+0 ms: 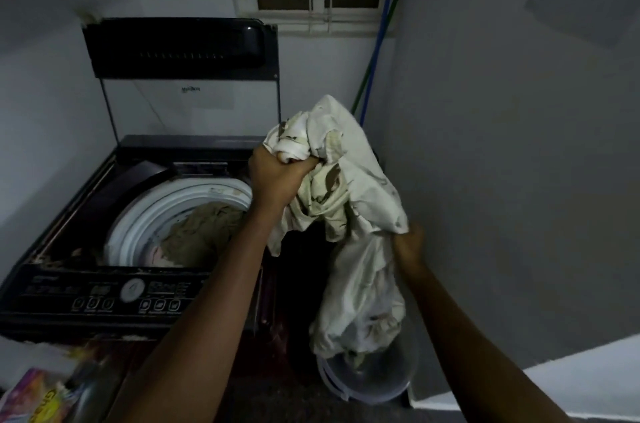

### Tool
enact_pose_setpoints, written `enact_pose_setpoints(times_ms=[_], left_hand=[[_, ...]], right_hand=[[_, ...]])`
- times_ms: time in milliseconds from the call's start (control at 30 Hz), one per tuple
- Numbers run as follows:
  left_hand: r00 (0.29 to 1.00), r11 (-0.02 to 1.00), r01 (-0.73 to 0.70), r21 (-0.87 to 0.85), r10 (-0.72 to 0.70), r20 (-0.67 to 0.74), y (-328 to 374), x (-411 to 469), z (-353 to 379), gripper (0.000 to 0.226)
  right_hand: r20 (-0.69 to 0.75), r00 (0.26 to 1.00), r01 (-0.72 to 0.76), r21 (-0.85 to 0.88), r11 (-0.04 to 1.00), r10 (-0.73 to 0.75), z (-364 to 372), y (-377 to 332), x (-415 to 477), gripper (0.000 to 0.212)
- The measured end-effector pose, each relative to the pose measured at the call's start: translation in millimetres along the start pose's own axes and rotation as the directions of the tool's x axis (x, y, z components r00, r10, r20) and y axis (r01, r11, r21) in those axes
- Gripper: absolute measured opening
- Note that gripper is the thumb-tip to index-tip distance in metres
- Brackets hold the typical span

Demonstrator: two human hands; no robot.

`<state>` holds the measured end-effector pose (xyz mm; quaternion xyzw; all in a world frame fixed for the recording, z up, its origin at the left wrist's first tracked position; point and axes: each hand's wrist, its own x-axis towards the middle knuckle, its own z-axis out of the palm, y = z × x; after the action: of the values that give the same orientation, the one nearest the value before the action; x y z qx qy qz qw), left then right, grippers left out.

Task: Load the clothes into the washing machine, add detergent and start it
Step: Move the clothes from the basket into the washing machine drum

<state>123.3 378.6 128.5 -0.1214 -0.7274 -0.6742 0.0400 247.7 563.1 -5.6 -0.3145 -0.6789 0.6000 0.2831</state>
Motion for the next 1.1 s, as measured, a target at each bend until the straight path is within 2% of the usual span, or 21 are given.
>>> enact_pose_setpoints(times_ms=[100, 167, 267, 333, 400, 467, 533, 600, 633, 700, 800, 867, 933, 1000, 1033, 1067, 1100], left_hand=[[0.999, 0.979, 0.038, 0.201, -0.031, -0.036, -24.9, -5.3, -9.2, 0.070], [0.994, 0.958, 0.094, 0.270, -0.074, -0.082, -40.5, -12.2, -5.6, 0.072], [0.993, 0.937, 0.121, 0.327, -0.118, -0.027, -49.5, -22.1, 14.6, 0.085], [0.990, 0.945, 0.087, 0.314, -0.118, 0.080, -49.4, -26.7, 28.1, 0.088], [0.968, 0.971, 0.062, 0.231, -0.115, 0.224, -51.1, -24.4, 32.4, 0.095], [0.896, 0.982, 0.028, 0.189, -0.108, 0.430, -57.7, -20.0, 28.3, 0.117], [0.824, 0.944, -0.064, 0.324, -0.134, 0.551, -57.3, -21.2, 25.2, 0.149], [0.855, 0.846, -0.154, 0.510, -0.144, 0.498, -53.5, -31.8, 26.6, 0.160], [0.891, 0.830, -0.164, 0.533, -0.107, 0.441, -52.3, -37.6, 27.8, 0.156], [0.947, 0.884, -0.143, 0.446, -0.009, 0.320, -54.5, -44.3, 30.0, 0.133], [0.986, 0.921, -0.094, 0.377, 0.034, 0.163, -58.1, -48.2, 31.9, 0.088], [0.998, 0.933, -0.043, 0.357, 0.023, 0.059, -55.5, -45.0, 34.3, 0.073], [1.000, 0.951, -0.003, 0.308, 0.008, -0.016, -51.0, -37.3, 35.6, 0.067], [0.998, 0.965, 0.023, 0.259, -0.008, -0.060, -44.3, -26.9, 34.2, 0.067], [0.997, 0.970, 0.025, 0.240, -0.007, -0.078, -40.1, -22.3, 32.9, 0.068], [0.995, 0.975, 0.020, 0.222, 0.001, -0.095, -35.4, -18.3, 31.7, 0.067], [0.994, 0.980, 0.014, 0.198, 0.008, -0.111, -30.4, -15.3, 31.0, 0.065]], right_hand=[[-0.110, 0.993, 0.044, 0.067, 0.997, -0.037, -24.3, -29.6, 7.4, 0.013], [-0.132, 0.990, 0.061, 0.120, 0.991, -0.045, -26.0, -52.7, 9.6, 0.011], [0.035, 0.999, -0.027, 0.216, 0.976, 0.020, -4.5, -86.8, 7.8, 0.030], [0.216, 0.976, -0.047, 0.107, 0.993, 0.023, 11.5, -100.8, 6.6, 0.024], [0.364, 0.929, -0.083, 0.024, 0.996, 0.068, 17.5, -107.6, 9.9, 0.037], [0.453, 0.882, -0.161, 0.030, 0.986, 0.131, 15.2, -110.9, 14.3, 0.040], [0.524, 0.832, -0.239, 0.043, 0.970, 0.182, 9.9, -111.0, 15.6, 0.047], [0.602, 0.766, -0.363, 0.116, 0.925, 0.225, 8.6, -113.1, 11.3, 0.058], [0.645, 0.730, -0.430, 0.176, 0.886, 0.226, 8.2, -114.5, 9.2, 0.064], [0.693, 0.694, -0.497, 0.266, 0.826, 0.194, 7.0, -119.2, 2.3, 0.068], [0.709, 0.684, -0.470, 0.249, 0.847, 0.172, 3.6, -115.2, 4.5, 0.059], [0.676, 0.715, -0.425, 0.221, 0.878, 0.176, 1.0, -109.7, 10.5, 0.051], [0.610, 0.778, -0.332, 0.193, 0.923, 0.152, -3.4, -95.2, 10.2, 0.037], [0.427, 0.904, -0.079, 0.113, 0.990, 0.023, -14.6, -64.7, 1.9, 0.036], [0.335, 0.940, 0.052, 0.040, 0.998, -0.063, -21.2, -46.5, -7.0, 0.044], [0.275, 0.956, 0.131, -0.081, 0.988, -0.104, -24.8, -30.9, -17.5, 0.067], [0.256, 0.963, 0.148, -0.225, 0.963, -0.088, -25.4, -18.1, -26.1, 0.100]])
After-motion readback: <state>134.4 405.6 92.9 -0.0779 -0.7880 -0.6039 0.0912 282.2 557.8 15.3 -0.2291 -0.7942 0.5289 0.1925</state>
